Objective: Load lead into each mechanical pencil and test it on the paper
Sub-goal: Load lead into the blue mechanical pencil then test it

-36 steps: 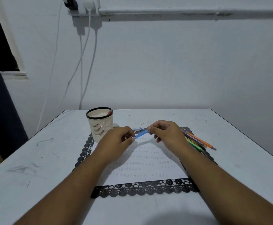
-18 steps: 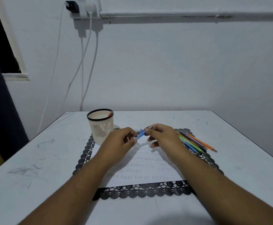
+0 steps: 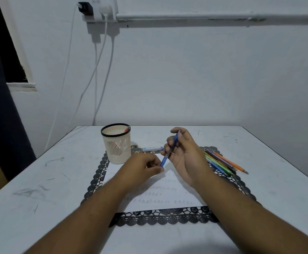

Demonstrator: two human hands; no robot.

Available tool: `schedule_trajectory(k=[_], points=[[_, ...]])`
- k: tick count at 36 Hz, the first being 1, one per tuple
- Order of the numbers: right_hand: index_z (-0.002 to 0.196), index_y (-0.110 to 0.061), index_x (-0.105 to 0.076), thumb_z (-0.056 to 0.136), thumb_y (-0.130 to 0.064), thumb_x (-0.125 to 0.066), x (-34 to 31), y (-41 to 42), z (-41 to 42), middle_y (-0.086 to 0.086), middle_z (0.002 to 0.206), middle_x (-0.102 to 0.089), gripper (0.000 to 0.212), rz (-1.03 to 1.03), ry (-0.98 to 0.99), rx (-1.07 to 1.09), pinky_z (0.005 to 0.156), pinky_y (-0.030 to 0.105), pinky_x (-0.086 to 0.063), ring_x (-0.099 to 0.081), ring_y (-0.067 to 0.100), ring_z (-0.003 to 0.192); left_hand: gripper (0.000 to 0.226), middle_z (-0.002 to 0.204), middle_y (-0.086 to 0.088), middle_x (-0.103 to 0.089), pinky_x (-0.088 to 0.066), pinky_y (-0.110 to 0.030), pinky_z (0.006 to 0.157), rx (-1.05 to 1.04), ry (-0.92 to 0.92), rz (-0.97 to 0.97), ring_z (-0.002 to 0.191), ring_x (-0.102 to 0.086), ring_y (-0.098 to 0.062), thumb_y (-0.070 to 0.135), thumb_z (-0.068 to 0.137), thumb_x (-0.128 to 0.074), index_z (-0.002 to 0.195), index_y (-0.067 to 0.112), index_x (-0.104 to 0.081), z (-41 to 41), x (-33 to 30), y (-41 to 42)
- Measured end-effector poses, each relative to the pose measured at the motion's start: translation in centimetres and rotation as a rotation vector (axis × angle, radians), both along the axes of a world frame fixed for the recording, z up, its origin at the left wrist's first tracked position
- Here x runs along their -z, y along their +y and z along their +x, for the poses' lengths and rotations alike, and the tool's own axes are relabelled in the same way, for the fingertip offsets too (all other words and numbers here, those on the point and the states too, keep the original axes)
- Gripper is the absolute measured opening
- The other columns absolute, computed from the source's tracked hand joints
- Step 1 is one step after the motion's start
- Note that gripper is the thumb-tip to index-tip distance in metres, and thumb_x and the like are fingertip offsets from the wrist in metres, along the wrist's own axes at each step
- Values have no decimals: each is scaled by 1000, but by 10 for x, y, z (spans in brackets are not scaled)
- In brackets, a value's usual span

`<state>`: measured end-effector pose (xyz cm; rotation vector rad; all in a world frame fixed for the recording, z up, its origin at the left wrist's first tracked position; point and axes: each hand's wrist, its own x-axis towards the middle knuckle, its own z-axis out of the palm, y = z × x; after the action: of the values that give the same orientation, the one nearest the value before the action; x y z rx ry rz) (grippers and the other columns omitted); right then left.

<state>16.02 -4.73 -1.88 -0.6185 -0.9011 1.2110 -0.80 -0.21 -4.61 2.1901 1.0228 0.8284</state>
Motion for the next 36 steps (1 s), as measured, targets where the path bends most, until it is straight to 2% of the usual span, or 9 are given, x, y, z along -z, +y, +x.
schedule_trajectory(k=[4, 7, 10, 13, 20, 29, 34, 36], points=[[85, -10, -55, 109, -35, -36, 0, 0, 1, 3, 69, -37, 39, 5, 127, -74, 66, 35, -34, -35, 16, 61, 14, 77, 3, -68, -46, -31, 69, 2, -2, -8, 69, -56, -6, 27, 89, -79, 77, 28, -72, 1, 1, -1], [71, -12, -49, 104, -36, -35, -1, 1, 4, 4, 67, -31, 43, 37, 151, -88, 62, 35, -31, -29, 16, 58, 10, 79, 3, -70, -47, -29, 70, -2, -7, -21, 70, -57, -4, 24, 88, -81, 80, 27, -75, 1, -1, -1], [64, -13, -45, 97, -36, -39, -3, -1, 6, 4, 64, -29, 40, 55, 141, -94, 58, 33, -32, -27, 16, 57, 9, 79, 10, -71, -45, -21, 68, -5, -3, -15, 69, -58, 0, 21, 88, -81, 82, 27, -77, 1, -2, -2], [63, -14, -42, 93, -35, -39, -4, -3, 6, 4, 63, -27, 37, 74, 136, -97, 57, 32, -31, -25, 17, 58, 12, 76, 14, -70, -43, -16, 64, -2, -3, -6, 68, -57, 2, 21, 88, -80, 80, 29, -77, 2, -2, -3], [63, -14, -39, 92, -34, -39, -5, -4, 5, 4, 61, -27, 35, 100, 127, -106, 57, 33, -30, -22, 18, 58, 16, 77, 11, -71, -44, -17, 64, -12, -4, 14, 68, -58, 1, 21, 88, -81, 77, 31, -75, 1, -4, -2], [62, -14, -39, 93, -34, -37, -3, -4, 5, 4, 61, -25, 36, 126, 115, -116, 58, 34, -29, -16, 21, 62, 19, 71, 17, -69, -41, -12, 61, -28, -12, 6, 64, -57, 3, 20, 89, -80, 77, 33, -74, 2, -4, -4], [62, -15, -39, 92, -34, -38, -2, -1, 8, 2, 61, -28, 35, 154, 141, -152, 59, 35, -28, -20, 18, 60, 12, 77, 8, -75, -45, -23, 72, -5, -105, -124, 70, -60, 1, 20, 88, -79, 78, 26, -78, -1, -7, -6], [62, -15, -39, 91, -34, -38, -2, -1, 10, 2, 60, -28, 35, 159, 141, -167, 59, 34, -28, -20, 18, 60, 11, 79, 4, -76, -45, -22, 73, 18, -149, -161, 73, -63, -1, 17, 88, -79, 78, 23, -78, -2, -8, -6]])
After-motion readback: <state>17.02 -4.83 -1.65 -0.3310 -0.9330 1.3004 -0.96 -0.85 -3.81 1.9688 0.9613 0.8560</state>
